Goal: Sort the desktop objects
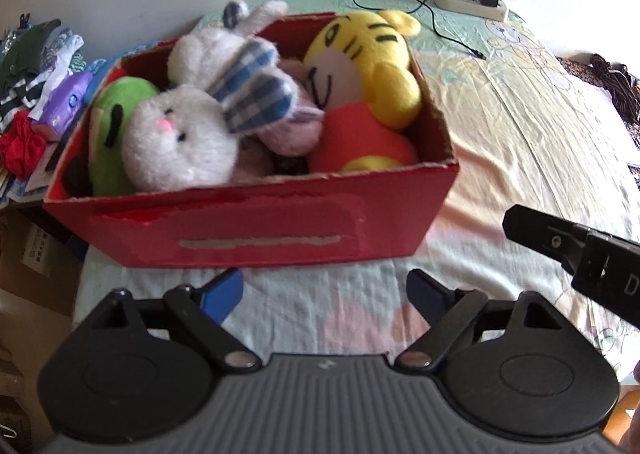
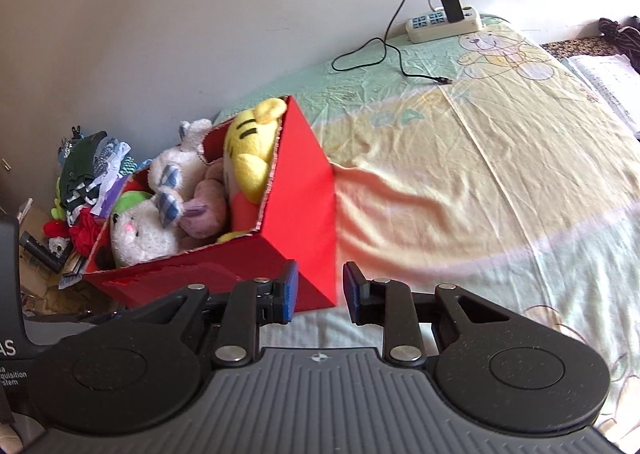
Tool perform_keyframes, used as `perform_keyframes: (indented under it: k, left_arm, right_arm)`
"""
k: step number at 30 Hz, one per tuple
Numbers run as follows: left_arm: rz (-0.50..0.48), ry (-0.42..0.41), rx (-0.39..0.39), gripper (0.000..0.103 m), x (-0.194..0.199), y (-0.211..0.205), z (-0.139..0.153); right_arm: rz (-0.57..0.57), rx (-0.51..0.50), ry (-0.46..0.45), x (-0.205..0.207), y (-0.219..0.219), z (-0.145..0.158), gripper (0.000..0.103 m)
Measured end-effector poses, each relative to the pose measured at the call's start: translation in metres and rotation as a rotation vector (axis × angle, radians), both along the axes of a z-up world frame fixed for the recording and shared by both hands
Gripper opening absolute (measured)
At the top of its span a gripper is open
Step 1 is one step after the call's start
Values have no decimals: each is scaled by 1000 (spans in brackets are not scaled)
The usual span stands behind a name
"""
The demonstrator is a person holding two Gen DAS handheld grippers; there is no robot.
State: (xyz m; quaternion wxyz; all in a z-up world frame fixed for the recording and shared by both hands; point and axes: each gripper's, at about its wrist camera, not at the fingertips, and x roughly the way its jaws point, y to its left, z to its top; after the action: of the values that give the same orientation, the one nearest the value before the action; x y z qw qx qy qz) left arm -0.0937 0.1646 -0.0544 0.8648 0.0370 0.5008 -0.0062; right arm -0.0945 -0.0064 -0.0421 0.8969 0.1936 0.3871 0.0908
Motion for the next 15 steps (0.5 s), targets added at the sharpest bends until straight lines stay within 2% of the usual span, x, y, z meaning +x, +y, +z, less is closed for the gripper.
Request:
perform_keyframes:
  k: [15]
  left_arm:
    - [-35, 79, 21, 88, -14, -70, -27]
  right_arm:
    - [-60, -77, 130, -16, -62, -26, 28]
